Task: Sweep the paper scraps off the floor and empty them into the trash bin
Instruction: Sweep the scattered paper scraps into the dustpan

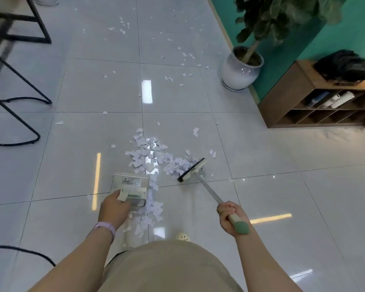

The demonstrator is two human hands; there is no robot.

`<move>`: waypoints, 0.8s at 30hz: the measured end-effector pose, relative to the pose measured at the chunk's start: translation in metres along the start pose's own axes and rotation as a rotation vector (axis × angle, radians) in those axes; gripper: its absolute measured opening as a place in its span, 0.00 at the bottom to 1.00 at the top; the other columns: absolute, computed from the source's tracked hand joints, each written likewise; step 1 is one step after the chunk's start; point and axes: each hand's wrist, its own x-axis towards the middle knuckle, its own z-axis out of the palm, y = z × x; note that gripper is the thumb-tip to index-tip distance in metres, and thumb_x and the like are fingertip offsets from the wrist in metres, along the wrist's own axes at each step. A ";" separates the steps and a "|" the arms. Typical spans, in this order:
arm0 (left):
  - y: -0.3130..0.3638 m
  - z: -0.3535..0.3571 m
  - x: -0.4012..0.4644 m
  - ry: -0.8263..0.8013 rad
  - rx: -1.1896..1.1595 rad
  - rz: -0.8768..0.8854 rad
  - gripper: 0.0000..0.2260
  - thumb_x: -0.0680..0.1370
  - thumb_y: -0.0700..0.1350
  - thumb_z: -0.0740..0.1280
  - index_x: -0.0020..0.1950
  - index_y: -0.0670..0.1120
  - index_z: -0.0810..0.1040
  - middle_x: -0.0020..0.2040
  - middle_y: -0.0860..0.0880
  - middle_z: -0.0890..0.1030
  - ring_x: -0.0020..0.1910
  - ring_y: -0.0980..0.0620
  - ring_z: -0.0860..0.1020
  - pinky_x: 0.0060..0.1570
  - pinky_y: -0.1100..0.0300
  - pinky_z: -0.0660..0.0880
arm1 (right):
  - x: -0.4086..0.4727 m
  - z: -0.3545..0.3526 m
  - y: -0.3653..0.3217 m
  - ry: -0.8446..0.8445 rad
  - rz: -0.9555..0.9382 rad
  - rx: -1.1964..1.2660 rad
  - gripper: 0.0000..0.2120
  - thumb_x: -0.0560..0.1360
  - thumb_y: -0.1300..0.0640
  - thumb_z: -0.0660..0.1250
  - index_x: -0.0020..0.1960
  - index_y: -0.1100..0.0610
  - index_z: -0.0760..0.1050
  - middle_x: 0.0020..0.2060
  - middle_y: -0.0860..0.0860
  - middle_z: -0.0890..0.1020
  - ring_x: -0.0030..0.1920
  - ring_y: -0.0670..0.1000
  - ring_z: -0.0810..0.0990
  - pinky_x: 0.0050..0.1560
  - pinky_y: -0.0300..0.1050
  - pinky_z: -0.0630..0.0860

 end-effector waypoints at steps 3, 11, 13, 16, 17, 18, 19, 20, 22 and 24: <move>0.019 0.037 -0.001 -0.066 0.085 -0.008 0.18 0.76 0.43 0.69 0.66 0.46 0.79 0.45 0.43 0.84 0.40 0.47 0.79 0.38 0.59 0.73 | -0.008 0.011 -0.035 0.018 -0.031 -0.019 0.29 0.55 0.80 0.71 0.40 0.54 0.63 0.24 0.47 0.65 0.18 0.46 0.66 0.18 0.35 0.69; 0.068 0.117 -0.004 -0.152 0.356 0.087 0.21 0.76 0.46 0.65 0.69 0.53 0.76 0.55 0.47 0.83 0.49 0.45 0.79 0.48 0.56 0.76 | -0.063 0.004 -0.111 0.203 -0.333 0.098 0.11 0.74 0.65 0.59 0.38 0.54 0.62 0.28 0.45 0.63 0.18 0.46 0.66 0.17 0.36 0.66; 0.080 0.139 -0.004 -0.186 0.430 0.126 0.21 0.76 0.49 0.64 0.70 0.54 0.75 0.56 0.47 0.82 0.50 0.44 0.80 0.51 0.53 0.78 | -0.083 -0.003 -0.129 0.271 -0.372 0.027 0.12 0.75 0.65 0.59 0.36 0.53 0.61 0.26 0.45 0.64 0.18 0.45 0.66 0.17 0.34 0.66; 0.096 0.169 -0.005 -0.223 0.472 0.175 0.20 0.75 0.49 0.62 0.68 0.57 0.76 0.52 0.49 0.84 0.46 0.45 0.81 0.49 0.54 0.79 | -0.104 -0.029 -0.149 0.370 -0.420 0.015 0.14 0.76 0.65 0.59 0.35 0.53 0.61 0.25 0.45 0.64 0.17 0.44 0.66 0.17 0.32 0.64; 0.102 0.177 -0.007 -0.234 0.470 0.190 0.19 0.75 0.48 0.62 0.65 0.58 0.77 0.48 0.51 0.84 0.43 0.47 0.81 0.46 0.55 0.79 | -0.108 -0.042 -0.154 0.415 -0.436 0.011 0.13 0.76 0.65 0.59 0.36 0.53 0.62 0.26 0.45 0.64 0.17 0.43 0.66 0.17 0.32 0.65; 0.106 0.185 -0.008 -0.243 0.471 0.211 0.18 0.74 0.47 0.62 0.62 0.58 0.78 0.44 0.52 0.83 0.41 0.49 0.80 0.43 0.56 0.79 | -0.111 -0.054 -0.157 0.464 -0.450 0.004 0.12 0.76 0.65 0.59 0.37 0.53 0.63 0.28 0.45 0.64 0.17 0.43 0.67 0.17 0.32 0.65; 0.109 0.193 -0.010 -0.250 0.481 0.233 0.16 0.75 0.46 0.62 0.60 0.57 0.79 0.41 0.53 0.82 0.39 0.50 0.79 0.41 0.57 0.78 | -0.113 -0.066 -0.159 0.501 -0.450 -0.007 0.12 0.76 0.65 0.60 0.38 0.54 0.64 0.29 0.45 0.64 0.17 0.43 0.67 0.18 0.31 0.65; 0.110 0.201 -0.011 -0.252 0.493 0.251 0.15 0.76 0.45 0.62 0.59 0.57 0.79 0.39 0.54 0.80 0.38 0.51 0.79 0.39 0.58 0.77 | -0.115 -0.079 -0.159 0.531 -0.441 -0.022 0.12 0.76 0.66 0.60 0.38 0.53 0.64 0.29 0.46 0.65 0.17 0.44 0.67 0.18 0.31 0.66; 0.114 0.214 -0.014 -0.246 0.490 0.273 0.13 0.78 0.44 0.62 0.58 0.57 0.79 0.38 0.54 0.80 0.37 0.51 0.78 0.39 0.58 0.75 | -0.119 -0.094 -0.159 0.589 -0.406 -0.050 0.13 0.76 0.65 0.62 0.37 0.53 0.64 0.23 0.47 0.67 0.17 0.45 0.68 0.22 0.32 0.68; 0.118 0.223 -0.017 -0.247 0.510 0.292 0.12 0.79 0.45 0.62 0.58 0.58 0.78 0.38 0.54 0.80 0.38 0.50 0.78 0.39 0.58 0.74 | -0.114 -0.101 -0.160 0.610 -0.394 -0.127 0.12 0.77 0.68 0.59 0.38 0.55 0.67 0.19 0.48 0.71 0.18 0.46 0.71 0.27 0.34 0.71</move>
